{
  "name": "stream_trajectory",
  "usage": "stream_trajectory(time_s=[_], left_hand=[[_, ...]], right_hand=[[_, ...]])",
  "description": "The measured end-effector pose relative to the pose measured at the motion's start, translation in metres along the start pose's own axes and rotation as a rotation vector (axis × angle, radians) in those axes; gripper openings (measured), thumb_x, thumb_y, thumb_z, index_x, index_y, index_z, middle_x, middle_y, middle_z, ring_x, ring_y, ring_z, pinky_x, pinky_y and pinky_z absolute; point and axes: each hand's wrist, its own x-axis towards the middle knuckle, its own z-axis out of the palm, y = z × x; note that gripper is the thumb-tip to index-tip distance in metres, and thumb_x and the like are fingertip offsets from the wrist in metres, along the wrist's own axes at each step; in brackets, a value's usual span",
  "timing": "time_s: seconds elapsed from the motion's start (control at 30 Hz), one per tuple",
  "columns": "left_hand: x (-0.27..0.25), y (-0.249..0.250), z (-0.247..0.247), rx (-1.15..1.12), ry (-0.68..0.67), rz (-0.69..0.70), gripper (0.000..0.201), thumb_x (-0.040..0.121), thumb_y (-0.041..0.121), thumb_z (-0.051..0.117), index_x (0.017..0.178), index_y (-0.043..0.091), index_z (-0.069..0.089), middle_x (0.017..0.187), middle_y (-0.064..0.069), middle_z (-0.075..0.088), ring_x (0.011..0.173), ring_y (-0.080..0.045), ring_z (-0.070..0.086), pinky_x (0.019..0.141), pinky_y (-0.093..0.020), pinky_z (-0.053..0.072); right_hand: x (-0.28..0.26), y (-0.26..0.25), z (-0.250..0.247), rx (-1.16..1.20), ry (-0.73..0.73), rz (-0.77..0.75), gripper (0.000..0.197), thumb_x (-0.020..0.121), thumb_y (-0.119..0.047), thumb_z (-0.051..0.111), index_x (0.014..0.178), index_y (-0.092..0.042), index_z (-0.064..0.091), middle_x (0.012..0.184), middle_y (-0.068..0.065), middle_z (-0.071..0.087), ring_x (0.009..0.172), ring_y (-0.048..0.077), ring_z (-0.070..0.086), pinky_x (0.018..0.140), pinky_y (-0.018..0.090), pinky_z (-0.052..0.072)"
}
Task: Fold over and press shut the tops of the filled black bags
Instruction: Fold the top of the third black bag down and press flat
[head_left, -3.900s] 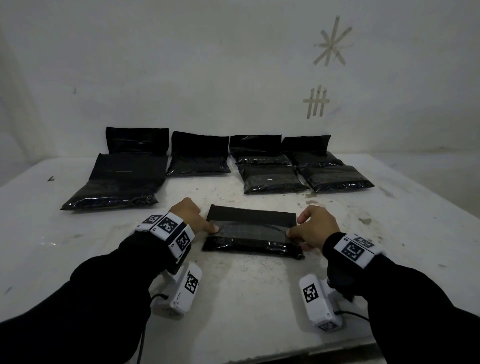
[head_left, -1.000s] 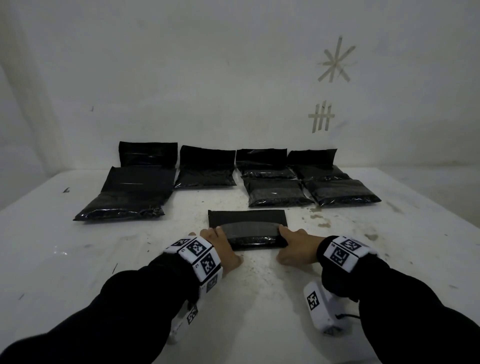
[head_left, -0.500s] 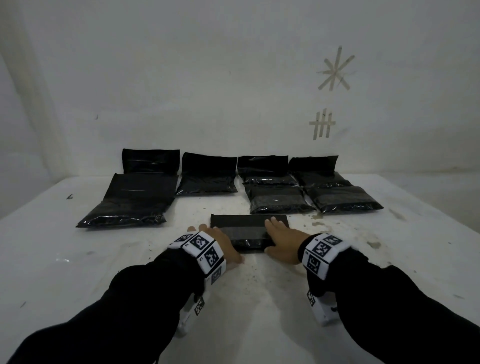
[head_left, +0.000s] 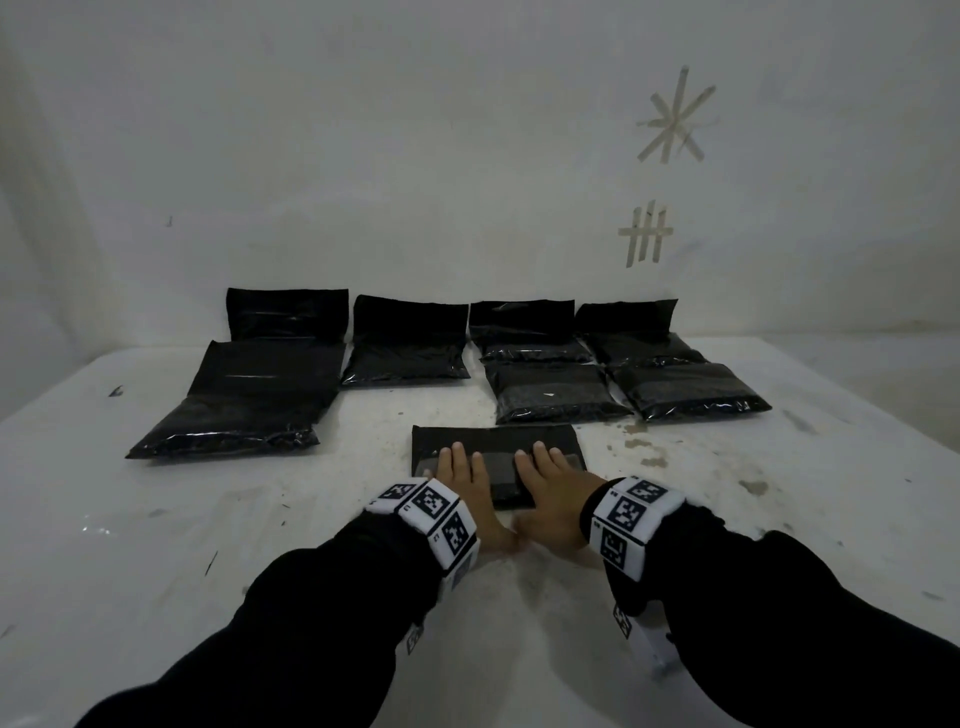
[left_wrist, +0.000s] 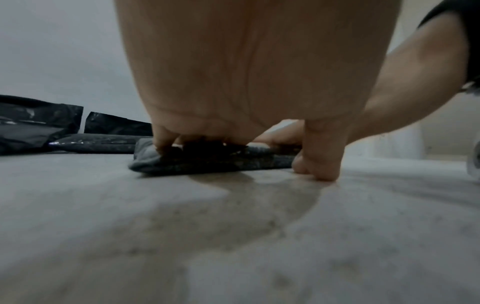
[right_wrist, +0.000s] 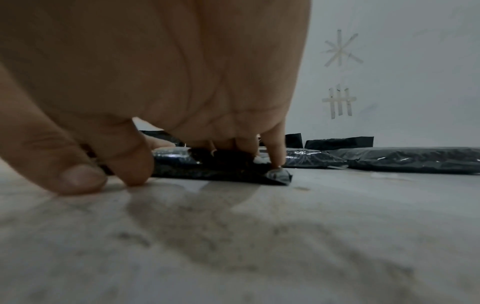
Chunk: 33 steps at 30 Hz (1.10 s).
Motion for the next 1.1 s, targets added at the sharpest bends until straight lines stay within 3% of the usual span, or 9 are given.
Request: stream_trajectory(time_s=[0.13, 0.23, 0.33, 0.43, 0.57, 0.7, 0.87, 1.03, 1.1], left_hand=[[0.002, 0.001, 0.002, -0.049, 0.004, -0.002, 0.104, 0.085, 0.057, 0.054, 0.15, 0.008, -0.011, 0.156, -0.017, -0.016, 0.145, -0.03, -0.013, 0.118, -0.045, 0.0], [0.001, 0.0, 0.002, -0.069, -0.007, 0.017, 0.108, 0.081, 0.063, 0.055, 0.15, 0.017, -0.015, 0.156, -0.018, -0.018, 0.145, -0.031, -0.015, 0.118, -0.047, 0.0], [0.0, -0.001, 0.002, -0.064, -0.021, 0.039, 0.111, 0.078, 0.067, 0.055, 0.15, 0.02, -0.014, 0.155, -0.017, -0.021, 0.144, -0.03, -0.018, 0.118, -0.047, -0.003], [0.003, -0.003, 0.004, -0.033, -0.018, 0.048, 0.115, 0.074, 0.07, 0.057, 0.15, 0.022, -0.014, 0.155, -0.018, -0.021, 0.144, -0.032, -0.018, 0.117, -0.049, -0.003], [0.007, -0.003, 0.008, -0.012, 0.011, 0.047, 0.12, 0.071, 0.068, 0.063, 0.149, 0.021, -0.015, 0.155, -0.018, -0.018, 0.145, -0.032, -0.014, 0.118, -0.048, 0.0], [0.008, -0.005, 0.013, -0.022, 0.024, 0.051, 0.123, 0.071, 0.067, 0.064, 0.149, 0.017, -0.017, 0.156, -0.015, -0.019, 0.144, -0.031, -0.016, 0.118, -0.048, -0.002], [0.01, -0.005, 0.014, -0.016, 0.03, 0.038, 0.12, 0.072, 0.067, 0.062, 0.15, 0.014, -0.013, 0.156, -0.015, -0.017, 0.145, -0.03, -0.015, 0.118, -0.049, -0.001], [0.005, -0.009, 0.007, -0.051, 0.013, 0.075, 0.125, 0.07, 0.071, 0.061, 0.149, 0.012, -0.016, 0.156, -0.013, -0.019, 0.145, -0.028, -0.016, 0.117, -0.045, -0.004], [0.002, -0.01, 0.006, -0.056, 0.025, 0.076, 0.126, 0.071, 0.069, 0.062, 0.149, 0.008, -0.016, 0.157, -0.012, -0.018, 0.145, -0.027, -0.014, 0.117, -0.042, -0.003]], right_hand=[[0.003, -0.007, -0.002, -0.181, 0.01, 0.048, 0.08, 0.093, -0.051, 0.036, 0.151, -0.016, -0.005, 0.158, 0.008, -0.017, 0.145, 0.026, -0.016, 0.115, 0.054, -0.001], [0.003, -0.005, -0.003, -0.14, 0.044, -0.016, 0.08, 0.094, -0.044, 0.04, 0.151, -0.013, -0.006, 0.158, 0.009, -0.016, 0.146, 0.025, -0.013, 0.117, 0.049, 0.002], [0.0, -0.002, -0.005, 0.016, -0.021, -0.06, 0.082, 0.094, -0.032, 0.044, 0.149, -0.024, -0.015, 0.158, 0.008, -0.014, 0.147, 0.026, -0.009, 0.118, 0.045, 0.007], [-0.003, -0.007, -0.007, -0.105, -0.047, -0.023, 0.077, 0.095, -0.039, 0.041, 0.149, -0.03, -0.013, 0.157, 0.009, -0.02, 0.145, 0.029, -0.014, 0.117, 0.051, 0.002], [-0.007, -0.027, -0.005, -0.387, 0.058, -0.008, 0.084, 0.094, -0.043, 0.045, 0.15, -0.012, -0.009, 0.156, 0.013, -0.02, 0.144, 0.032, -0.016, 0.115, 0.056, 0.0], [-0.01, -0.033, -0.006, -0.119, -0.036, -0.004, 0.097, 0.09, -0.028, 0.059, 0.149, -0.012, -0.016, 0.158, 0.013, -0.014, 0.146, 0.029, -0.008, 0.119, 0.047, 0.006], [-0.011, -0.036, -0.004, -0.373, 0.0, -0.007, 0.089, 0.093, -0.04, 0.05, 0.15, -0.01, -0.013, 0.157, 0.012, -0.018, 0.144, 0.033, -0.016, 0.115, 0.058, 0.001], [-0.013, -0.021, -0.01, -0.073, -0.031, -0.114, 0.093, 0.09, -0.025, 0.057, 0.15, -0.011, -0.013, 0.159, 0.004, -0.014, 0.147, 0.023, -0.008, 0.119, 0.046, 0.006], [-0.012, -0.016, -0.01, -0.079, -0.034, -0.145, 0.091, 0.09, -0.022, 0.056, 0.15, -0.011, -0.013, 0.159, 0.003, -0.015, 0.147, 0.021, -0.009, 0.119, 0.043, 0.006]])
